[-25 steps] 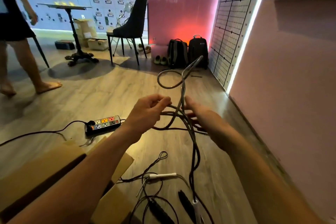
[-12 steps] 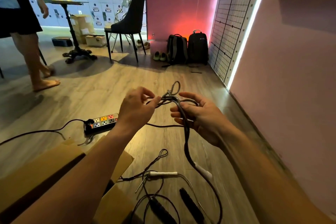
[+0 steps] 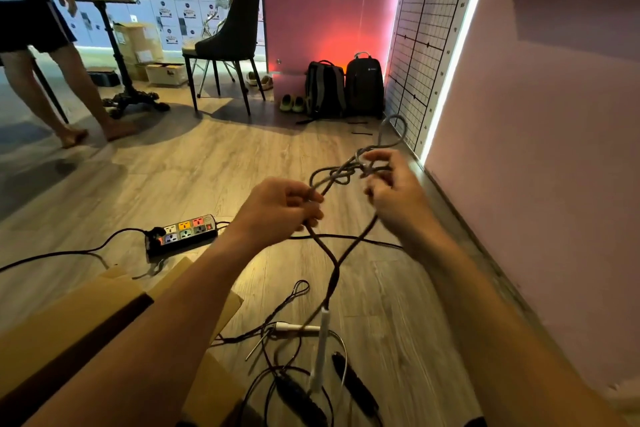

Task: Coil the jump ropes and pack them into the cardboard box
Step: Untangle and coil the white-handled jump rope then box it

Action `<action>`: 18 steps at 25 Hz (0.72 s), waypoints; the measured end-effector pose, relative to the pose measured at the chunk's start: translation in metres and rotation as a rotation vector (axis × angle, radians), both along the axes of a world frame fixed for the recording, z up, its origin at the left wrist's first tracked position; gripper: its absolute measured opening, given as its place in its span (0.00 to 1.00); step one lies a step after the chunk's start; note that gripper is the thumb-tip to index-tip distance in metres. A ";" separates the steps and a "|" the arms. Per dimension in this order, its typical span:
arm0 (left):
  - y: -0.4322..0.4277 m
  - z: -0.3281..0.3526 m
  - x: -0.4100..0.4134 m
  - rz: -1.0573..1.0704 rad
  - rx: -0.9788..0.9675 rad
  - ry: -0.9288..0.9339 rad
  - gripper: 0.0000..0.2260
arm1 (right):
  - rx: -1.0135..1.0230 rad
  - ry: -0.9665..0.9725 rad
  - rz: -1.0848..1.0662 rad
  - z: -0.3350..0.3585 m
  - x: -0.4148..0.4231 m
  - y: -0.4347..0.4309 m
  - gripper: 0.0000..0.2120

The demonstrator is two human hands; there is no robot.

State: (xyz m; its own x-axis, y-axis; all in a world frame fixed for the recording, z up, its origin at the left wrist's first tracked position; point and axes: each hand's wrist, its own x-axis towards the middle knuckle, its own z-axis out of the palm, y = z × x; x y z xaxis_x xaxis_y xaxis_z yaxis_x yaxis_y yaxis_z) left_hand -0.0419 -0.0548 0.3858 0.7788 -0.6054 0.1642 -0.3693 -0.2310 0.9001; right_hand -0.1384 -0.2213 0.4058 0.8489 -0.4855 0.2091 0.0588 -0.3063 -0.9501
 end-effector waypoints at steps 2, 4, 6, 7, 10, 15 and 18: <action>0.012 0.003 0.013 0.104 -0.083 0.051 0.07 | -0.019 -0.017 -0.123 0.004 -0.006 -0.027 0.14; 0.018 0.003 0.019 0.159 -0.144 0.073 0.09 | -0.174 0.010 -0.262 -0.002 -0.011 -0.051 0.12; 0.013 0.000 0.018 0.158 -0.175 0.074 0.10 | -0.287 0.051 -0.310 -0.012 -0.013 -0.058 0.13; 0.009 -0.001 0.015 0.150 -0.212 0.098 0.10 | -0.307 0.087 -0.279 -0.017 -0.012 -0.058 0.15; -0.001 0.001 0.009 0.109 -0.352 0.216 0.10 | -0.408 0.312 -0.102 -0.027 -0.006 -0.045 0.23; -0.008 0.008 -0.004 -0.075 -0.388 0.199 0.10 | -0.604 0.317 0.175 -0.038 0.005 -0.007 0.28; -0.004 0.012 0.000 -0.001 -0.377 0.177 0.10 | -0.407 0.200 0.272 -0.031 0.007 -0.001 0.09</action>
State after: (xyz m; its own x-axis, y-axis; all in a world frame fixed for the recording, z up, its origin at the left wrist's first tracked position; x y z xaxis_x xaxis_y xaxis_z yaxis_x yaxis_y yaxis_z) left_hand -0.0416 -0.0584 0.3976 0.8142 -0.5297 0.2377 -0.2009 0.1271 0.9713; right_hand -0.1310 -0.2224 0.3747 0.9755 -0.1554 0.1555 0.0171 -0.6516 -0.7583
